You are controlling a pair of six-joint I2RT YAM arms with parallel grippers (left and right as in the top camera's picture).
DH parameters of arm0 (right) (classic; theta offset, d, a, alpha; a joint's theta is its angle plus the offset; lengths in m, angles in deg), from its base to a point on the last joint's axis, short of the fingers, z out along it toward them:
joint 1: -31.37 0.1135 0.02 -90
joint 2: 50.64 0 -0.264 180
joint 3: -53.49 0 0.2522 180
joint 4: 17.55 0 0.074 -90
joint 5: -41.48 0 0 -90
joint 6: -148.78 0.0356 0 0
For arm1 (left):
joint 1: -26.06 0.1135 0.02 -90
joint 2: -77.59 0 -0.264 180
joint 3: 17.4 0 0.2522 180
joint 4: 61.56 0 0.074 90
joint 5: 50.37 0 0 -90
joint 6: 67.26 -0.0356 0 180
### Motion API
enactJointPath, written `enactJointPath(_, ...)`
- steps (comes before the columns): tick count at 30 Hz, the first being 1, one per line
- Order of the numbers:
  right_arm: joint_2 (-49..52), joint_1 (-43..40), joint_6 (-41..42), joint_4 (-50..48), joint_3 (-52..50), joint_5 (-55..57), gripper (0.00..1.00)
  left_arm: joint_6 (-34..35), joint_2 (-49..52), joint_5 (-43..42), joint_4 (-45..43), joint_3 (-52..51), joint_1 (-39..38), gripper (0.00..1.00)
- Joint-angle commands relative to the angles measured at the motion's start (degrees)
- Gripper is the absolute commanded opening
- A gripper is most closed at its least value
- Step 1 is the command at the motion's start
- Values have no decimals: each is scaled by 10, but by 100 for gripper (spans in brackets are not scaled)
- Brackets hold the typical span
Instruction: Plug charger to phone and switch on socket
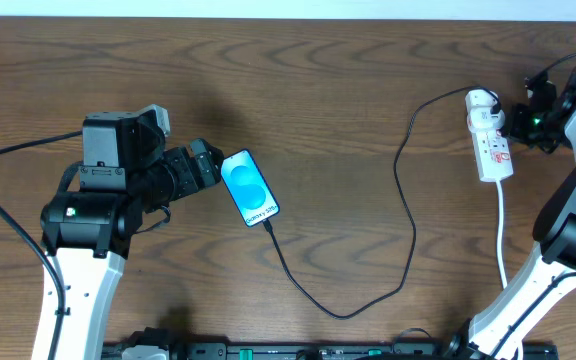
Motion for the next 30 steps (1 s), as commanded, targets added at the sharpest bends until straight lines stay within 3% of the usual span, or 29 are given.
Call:
enactJointPath(1, 26, 116, 8, 23, -25, -228, 1, -1, -4, 5, -1, 10, 1, 94)
enactJointPath(11, 26, 117, 26, 19, -25, -231, 1, -1, -4, 5, -1, 10, 1, 94)
enactJointPath(21, 26, 48, 185, 14, -25, -232, 1, -1, -4, 5, -1, 10, 1, 94)
enactJointPath(30, 25, -26, 239, 43, -25, -262, 1, -1, -4, 5, -1, 10, 1, 94)
